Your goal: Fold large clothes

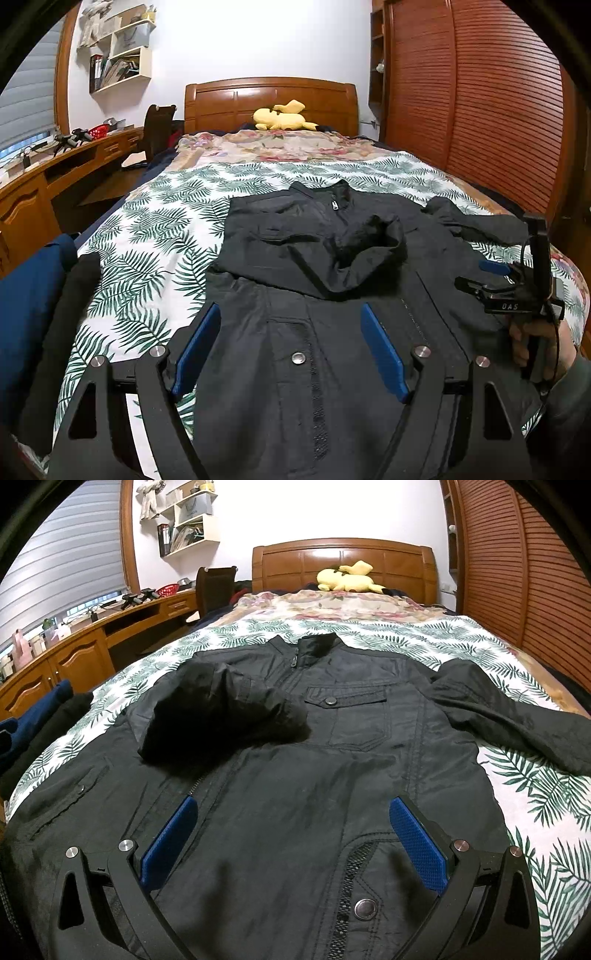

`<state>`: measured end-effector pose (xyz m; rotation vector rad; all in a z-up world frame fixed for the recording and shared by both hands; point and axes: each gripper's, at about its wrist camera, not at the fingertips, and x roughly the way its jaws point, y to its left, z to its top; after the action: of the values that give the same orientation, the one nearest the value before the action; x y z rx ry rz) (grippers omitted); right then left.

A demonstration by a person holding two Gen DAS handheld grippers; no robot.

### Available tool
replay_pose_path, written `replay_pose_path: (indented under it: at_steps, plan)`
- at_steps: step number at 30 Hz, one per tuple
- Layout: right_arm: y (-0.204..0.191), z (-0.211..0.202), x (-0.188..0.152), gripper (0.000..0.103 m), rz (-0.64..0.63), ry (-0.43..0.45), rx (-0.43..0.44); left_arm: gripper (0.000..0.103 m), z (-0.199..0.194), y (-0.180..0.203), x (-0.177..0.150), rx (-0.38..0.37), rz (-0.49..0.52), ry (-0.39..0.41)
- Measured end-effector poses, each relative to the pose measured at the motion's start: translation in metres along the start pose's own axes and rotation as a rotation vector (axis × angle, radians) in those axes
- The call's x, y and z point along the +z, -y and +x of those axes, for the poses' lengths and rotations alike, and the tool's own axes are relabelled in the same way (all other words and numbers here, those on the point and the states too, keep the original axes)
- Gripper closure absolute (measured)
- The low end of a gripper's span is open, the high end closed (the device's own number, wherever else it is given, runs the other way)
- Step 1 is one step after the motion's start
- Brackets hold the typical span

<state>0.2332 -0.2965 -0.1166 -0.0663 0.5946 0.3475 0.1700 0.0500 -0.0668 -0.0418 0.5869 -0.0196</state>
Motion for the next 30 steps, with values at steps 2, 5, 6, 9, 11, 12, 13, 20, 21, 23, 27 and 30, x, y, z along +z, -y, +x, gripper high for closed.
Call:
replay_pose_path:
  at_steps: [2, 5, 6, 9, 11, 12, 13, 20, 21, 23, 27, 30]
  plan:
    - [-0.002, 0.0, 0.0, 0.0, -0.012, -0.004, -0.008, 0.024, -0.003, -0.005, -0.001, -0.003, -0.009, 0.003]
    - [-0.006, 0.002, 0.002, 0.0, -0.033, -0.02, -0.019, 0.024, -0.008, -0.011, -0.003, -0.003, -0.017, 0.007]
    - [-0.008, 0.004, 0.003, 0.0, -0.043, -0.032, -0.02, 0.024, -0.009, -0.013, -0.003, -0.004, -0.018, 0.01]
    - [-0.014, 0.007, 0.01, 0.0, -0.077, -0.067, -0.027, 0.024, -0.017, -0.02, -0.005, 0.002, -0.018, 0.023]
    - [-0.017, 0.006, 0.02, 0.0, -0.081, -0.073, -0.011, 0.024, -0.022, -0.025, -0.006, 0.005, -0.023, 0.032]
    - [-0.019, 0.006, 0.028, 0.0, -0.078, -0.074, -0.003, 0.024, -0.025, -0.027, -0.008, 0.005, -0.025, 0.034]
    - [-0.021, 0.006, 0.036, 0.0, -0.08, -0.072, 0.004, 0.024, -0.027, -0.03, -0.008, 0.006, -0.028, 0.035]
    - [-0.059, 0.029, 0.099, 0.002, -0.171, -0.086, 0.016, 0.024, -0.037, -0.046, -0.01, 0.003, -0.061, 0.045]
    - [-0.064, 0.035, 0.105, 0.003, -0.185, -0.094, 0.017, 0.024, -0.038, -0.047, -0.01, 0.001, -0.062, 0.048]
    - [-0.077, 0.051, 0.119, 0.003, -0.222, -0.118, -0.006, 0.024, -0.04, -0.048, -0.01, 0.004, -0.062, 0.057]
    - [-0.098, 0.086, 0.133, 0.003, -0.283, -0.171, -0.054, 0.024, -0.04, -0.048, -0.01, -0.001, -0.065, 0.059]
    - [-0.111, 0.113, 0.13, 0.004, -0.342, -0.24, -0.07, 0.024, -0.039, -0.046, -0.01, -0.001, -0.053, 0.058]
